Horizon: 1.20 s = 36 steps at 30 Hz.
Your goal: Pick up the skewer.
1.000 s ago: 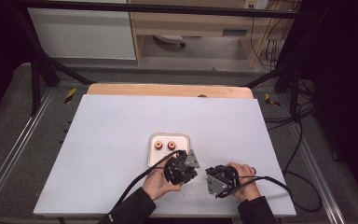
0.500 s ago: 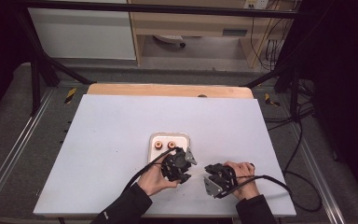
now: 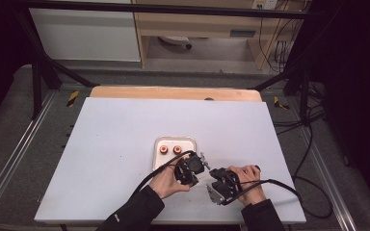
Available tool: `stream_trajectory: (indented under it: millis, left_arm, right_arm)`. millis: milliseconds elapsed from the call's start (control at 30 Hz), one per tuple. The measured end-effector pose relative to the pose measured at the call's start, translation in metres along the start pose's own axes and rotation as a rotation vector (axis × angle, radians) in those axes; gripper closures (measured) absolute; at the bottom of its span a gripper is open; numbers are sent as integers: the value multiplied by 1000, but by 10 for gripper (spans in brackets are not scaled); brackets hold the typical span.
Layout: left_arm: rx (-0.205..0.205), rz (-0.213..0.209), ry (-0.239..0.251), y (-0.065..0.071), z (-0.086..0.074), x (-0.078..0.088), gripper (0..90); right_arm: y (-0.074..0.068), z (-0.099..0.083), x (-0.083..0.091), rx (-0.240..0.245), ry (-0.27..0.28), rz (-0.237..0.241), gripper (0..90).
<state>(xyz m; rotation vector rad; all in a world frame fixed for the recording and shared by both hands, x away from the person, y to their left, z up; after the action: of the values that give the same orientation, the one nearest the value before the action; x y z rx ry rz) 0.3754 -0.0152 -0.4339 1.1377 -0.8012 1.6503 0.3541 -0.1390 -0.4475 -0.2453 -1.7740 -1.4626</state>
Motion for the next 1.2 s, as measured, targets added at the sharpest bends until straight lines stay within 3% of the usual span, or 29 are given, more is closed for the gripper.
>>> stream_trajectory:
  millis: [200, 333, 367, 433, 467, 633, 667, 700, 800, 933, 1033, 1100, 1200]
  left_arm:
    - [1, 17, 3, 1, -2, 1, 883]
    - [-3, 35, 18, 0, -5, 2, 883]
    - [-5, 44, 42, 0, -9, 4, 883]
    - [-6, 59, 49, 0, -13, 5, 883]
    - [-7, 68, 51, -1, -16, 6, 883]
    - [-1, 78, 76, -4, -28, 9, 883]
    - [10, 81, 77, -5, -31, 11, 883]
    - [21, 85, 94, -7, -38, 13, 883]
    - [48, 100, 118, -9, -47, 17, 882]
    - [79, 106, 156, -11, -54, 21, 882]
    - [135, 104, 229, -11, -63, 24, 882]
    - [147, 102, 241, -11, -66, 24, 882]
    - [207, 103, 323, -11, -74, 26, 882]
  right_arm:
    - [2, 1, 0, -20, 15, -7, 870]
    - [4, -4, 1, -168, 33, 0, 755]
    - [4, -6, 1, -211, 29, 6, 717]
    - [5, -13, 0, -309, 25, 9, 621]
    - [4, -15, 0, -386, 29, 17, 585]
    - [4, -34, 3, -637, 51, 15, 448]
    - [4, -34, 3, -637, 51, 15, 448]
    - [4, -39, 3, -731, 60, 26, 413]
    - [2, -47, 2, -880, 60, 50, 327]
    - [-3, -54, 0, -1000, 64, 84, 287]
    - [-6, -57, -1, -1079, 66, 122, 249]
    - [-7, -59, -2, -1114, 79, 137, 231]
    - [-7, -61, -2, -1182, 87, 164, 172]
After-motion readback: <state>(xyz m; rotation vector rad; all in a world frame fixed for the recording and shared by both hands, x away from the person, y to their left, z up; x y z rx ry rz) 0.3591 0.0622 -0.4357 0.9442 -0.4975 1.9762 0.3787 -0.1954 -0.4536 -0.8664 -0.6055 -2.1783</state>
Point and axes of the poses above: each handheld gripper's, and its own axes: x roughly backward along the jaws, z roughly out of its top, y roughly to its right, the point moved 4 cm from there along -x, roughly forward along the jaws, and after that the axes turned 1 degree about -y, right-handed, at the moved point
